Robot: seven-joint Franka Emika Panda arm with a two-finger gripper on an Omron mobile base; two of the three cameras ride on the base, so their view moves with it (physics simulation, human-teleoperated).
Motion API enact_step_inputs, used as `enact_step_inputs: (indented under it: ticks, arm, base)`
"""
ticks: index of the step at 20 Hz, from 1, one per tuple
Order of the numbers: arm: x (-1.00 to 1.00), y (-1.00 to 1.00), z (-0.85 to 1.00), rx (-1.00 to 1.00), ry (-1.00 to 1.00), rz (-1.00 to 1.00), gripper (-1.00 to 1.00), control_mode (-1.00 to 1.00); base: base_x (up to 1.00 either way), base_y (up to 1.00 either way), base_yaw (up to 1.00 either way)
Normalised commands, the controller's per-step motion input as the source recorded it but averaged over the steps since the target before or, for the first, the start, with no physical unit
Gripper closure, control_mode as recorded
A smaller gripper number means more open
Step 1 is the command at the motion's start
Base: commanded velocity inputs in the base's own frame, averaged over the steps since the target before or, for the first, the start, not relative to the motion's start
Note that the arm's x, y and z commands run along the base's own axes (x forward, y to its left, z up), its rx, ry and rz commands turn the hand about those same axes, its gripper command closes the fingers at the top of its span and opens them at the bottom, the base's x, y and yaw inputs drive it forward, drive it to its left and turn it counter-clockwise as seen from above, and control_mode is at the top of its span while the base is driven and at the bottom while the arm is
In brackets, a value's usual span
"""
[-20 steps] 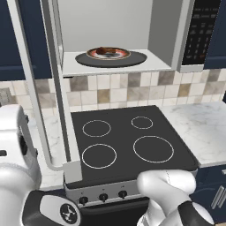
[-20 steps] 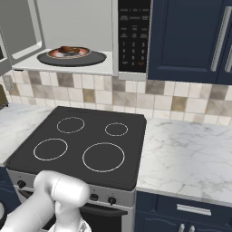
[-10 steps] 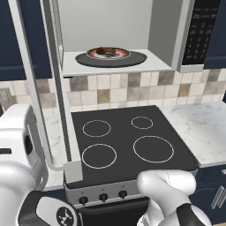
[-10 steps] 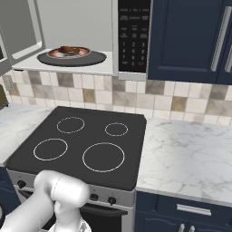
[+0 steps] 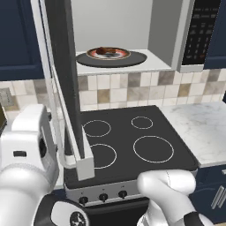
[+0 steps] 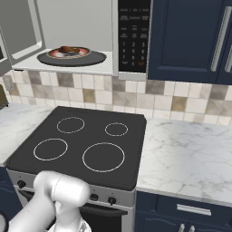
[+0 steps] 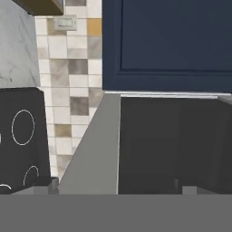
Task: Transport the chicken drumstick from the fridge to the microwave and turn on the microwave.
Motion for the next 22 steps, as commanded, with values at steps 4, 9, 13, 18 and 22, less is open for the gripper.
enact_step_inputs:
  ticks: [4, 9, 13, 18, 22]
  arm:
    - [0.23, -0.43, 0.00, 0.00, 0.00, 0.00, -1.00, -1.00]
    - [0.30, -0.47, 0.00, 0.00, 0.00, 0.00, -1.00, -1.00]
    - [0.32, -0.51, -0.02, 0.00, 0.00, 0.00, -1.00, -1.00]
    - [0.30, -0.53, -0.06, 0.00, 0.00, 0.00, -1.00, -1.00]
    - [0.37, -0.52, -0.04, 0.00, 0.00, 0.00, -1.00, -1.00]
  base:
    - [0.00, 0.00, 0.00]
    - [0.00, 0.00, 0.00]
    - [0.00, 0.00, 0.00]
    - [0.00, 0.00, 0.00]
    - [0.00, 0.00, 0.00]
